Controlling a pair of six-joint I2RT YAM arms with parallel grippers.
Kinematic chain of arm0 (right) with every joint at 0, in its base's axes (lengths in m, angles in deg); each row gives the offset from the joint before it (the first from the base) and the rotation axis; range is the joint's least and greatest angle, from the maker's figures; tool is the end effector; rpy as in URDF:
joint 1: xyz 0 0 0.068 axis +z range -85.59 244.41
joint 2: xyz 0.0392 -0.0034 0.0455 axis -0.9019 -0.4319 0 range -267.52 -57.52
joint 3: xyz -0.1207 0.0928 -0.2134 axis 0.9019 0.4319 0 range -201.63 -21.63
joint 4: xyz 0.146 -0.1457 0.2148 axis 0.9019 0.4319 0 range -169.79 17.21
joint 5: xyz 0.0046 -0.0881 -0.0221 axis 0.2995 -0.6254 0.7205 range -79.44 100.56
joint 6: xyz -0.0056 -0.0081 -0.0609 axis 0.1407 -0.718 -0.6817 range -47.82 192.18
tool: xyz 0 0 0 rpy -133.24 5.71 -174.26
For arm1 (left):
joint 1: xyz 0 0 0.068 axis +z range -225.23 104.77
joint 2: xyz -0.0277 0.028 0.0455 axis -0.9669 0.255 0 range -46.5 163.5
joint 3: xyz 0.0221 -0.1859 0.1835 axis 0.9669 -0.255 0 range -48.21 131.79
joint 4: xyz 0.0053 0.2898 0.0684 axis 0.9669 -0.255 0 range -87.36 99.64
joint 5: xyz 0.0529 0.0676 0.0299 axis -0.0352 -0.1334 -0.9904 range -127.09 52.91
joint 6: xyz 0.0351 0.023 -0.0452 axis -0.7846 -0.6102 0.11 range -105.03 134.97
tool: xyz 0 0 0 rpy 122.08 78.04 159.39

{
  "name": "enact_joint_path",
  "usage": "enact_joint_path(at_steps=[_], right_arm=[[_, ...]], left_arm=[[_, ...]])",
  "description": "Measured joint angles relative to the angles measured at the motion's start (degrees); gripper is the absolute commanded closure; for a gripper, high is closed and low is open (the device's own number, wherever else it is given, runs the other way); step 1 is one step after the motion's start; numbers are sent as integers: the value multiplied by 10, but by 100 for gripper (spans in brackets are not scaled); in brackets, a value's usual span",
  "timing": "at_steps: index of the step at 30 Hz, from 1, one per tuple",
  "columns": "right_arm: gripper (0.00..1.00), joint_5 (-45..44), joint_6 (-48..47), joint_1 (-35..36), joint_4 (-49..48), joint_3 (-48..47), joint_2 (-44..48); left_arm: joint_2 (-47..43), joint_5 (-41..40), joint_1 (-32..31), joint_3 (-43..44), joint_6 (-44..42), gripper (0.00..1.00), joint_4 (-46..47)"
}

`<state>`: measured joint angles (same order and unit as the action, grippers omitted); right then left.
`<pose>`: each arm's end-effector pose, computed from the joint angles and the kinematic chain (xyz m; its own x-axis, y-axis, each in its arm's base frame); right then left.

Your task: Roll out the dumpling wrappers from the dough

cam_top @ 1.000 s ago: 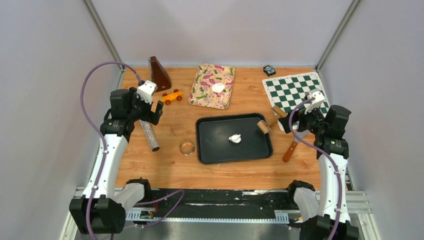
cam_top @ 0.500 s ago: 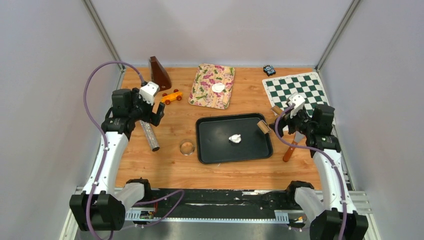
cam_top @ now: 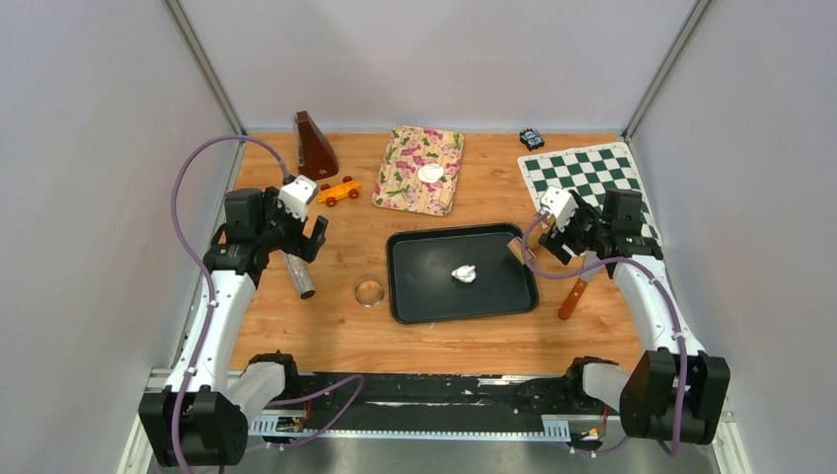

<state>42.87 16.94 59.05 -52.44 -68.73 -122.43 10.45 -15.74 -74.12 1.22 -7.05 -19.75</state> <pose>0.2820 -0.0015 0.2327 -0.1591 -0.6825 -0.7134 -0.7489 0.5542 -0.3632 0.2651 -0.0118 0.2774 -0.4542 0.3406 -0.8232 0.4783 0.8728 0.0972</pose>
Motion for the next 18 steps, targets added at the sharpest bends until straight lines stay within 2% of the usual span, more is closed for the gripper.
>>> enact_joint_path(at_steps=[9,13,18], right_arm=[[24,-36,-215,8,64,-83,-117],[33,-51,-302,11,90,-104,-166],[36,-55,-378,17,132,-154,-241]], left_arm=[[0,2,0,0,0,0,0],[0,3,0,0,0,0,0],[1,4,0,0,0,0,0]])
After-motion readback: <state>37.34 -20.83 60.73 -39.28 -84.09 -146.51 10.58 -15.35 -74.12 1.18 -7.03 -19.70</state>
